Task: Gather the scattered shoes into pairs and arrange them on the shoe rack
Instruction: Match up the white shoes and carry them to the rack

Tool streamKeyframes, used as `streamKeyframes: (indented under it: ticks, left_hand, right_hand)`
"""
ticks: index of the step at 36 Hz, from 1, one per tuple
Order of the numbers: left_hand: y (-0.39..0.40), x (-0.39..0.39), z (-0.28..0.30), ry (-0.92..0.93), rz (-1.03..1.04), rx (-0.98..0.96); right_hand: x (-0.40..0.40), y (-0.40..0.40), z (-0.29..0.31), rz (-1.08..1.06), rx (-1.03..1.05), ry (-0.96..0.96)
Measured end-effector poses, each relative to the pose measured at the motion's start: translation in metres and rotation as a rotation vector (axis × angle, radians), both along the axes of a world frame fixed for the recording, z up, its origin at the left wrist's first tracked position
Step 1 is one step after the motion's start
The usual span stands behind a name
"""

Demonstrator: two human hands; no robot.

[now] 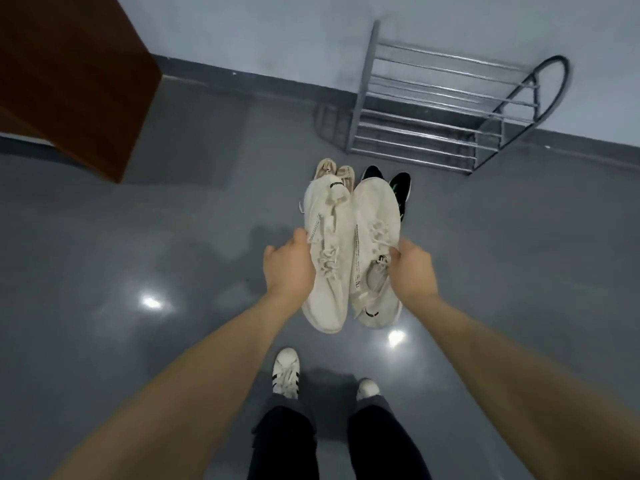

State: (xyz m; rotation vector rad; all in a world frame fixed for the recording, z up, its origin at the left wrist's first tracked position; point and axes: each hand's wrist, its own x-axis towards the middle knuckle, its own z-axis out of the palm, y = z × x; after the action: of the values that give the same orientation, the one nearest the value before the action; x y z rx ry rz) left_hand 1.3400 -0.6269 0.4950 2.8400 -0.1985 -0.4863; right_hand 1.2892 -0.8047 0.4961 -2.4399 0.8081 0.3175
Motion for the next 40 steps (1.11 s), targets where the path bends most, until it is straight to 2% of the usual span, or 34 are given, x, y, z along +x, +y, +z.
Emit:
streamKeyframes:
  ticks: [5,8,14,22,30,40]
  left_hand:
    - [-0.033,0.025,0.006,-0.027,-0.211,0.047]
    - [-0.052,0.034,0.004,-0.075,-0.316,0.074]
    - [-0.107,0.041,-0.004,-0.057,-0.447,0.106]
    - [-0.212,0.041,-0.014,0.000,-0.425,0.089]
    - [-0.353,0.030,0.001,0.024,-0.324,0.064]
    - [-0.433,0.049,-0.011,0.045,-0.282,-0.038]
  right_hand:
    - [0.000,-0.020,-0.002,-0.187,0.001,0.038]
    - [-0.002,-0.034,-0.005,-0.229,0.011,0.039]
    - [-0.011,-0.082,-0.018,-0.306,0.033,0.030]
    - [-0.010,-0.191,-0.020,-0.314,0.091,0.046]
    - [-0.010,-0.330,-0.002,-0.313,0.102,0.099]
    - [0.017,-0.418,-0.017,-0.237,0.033,0.141]
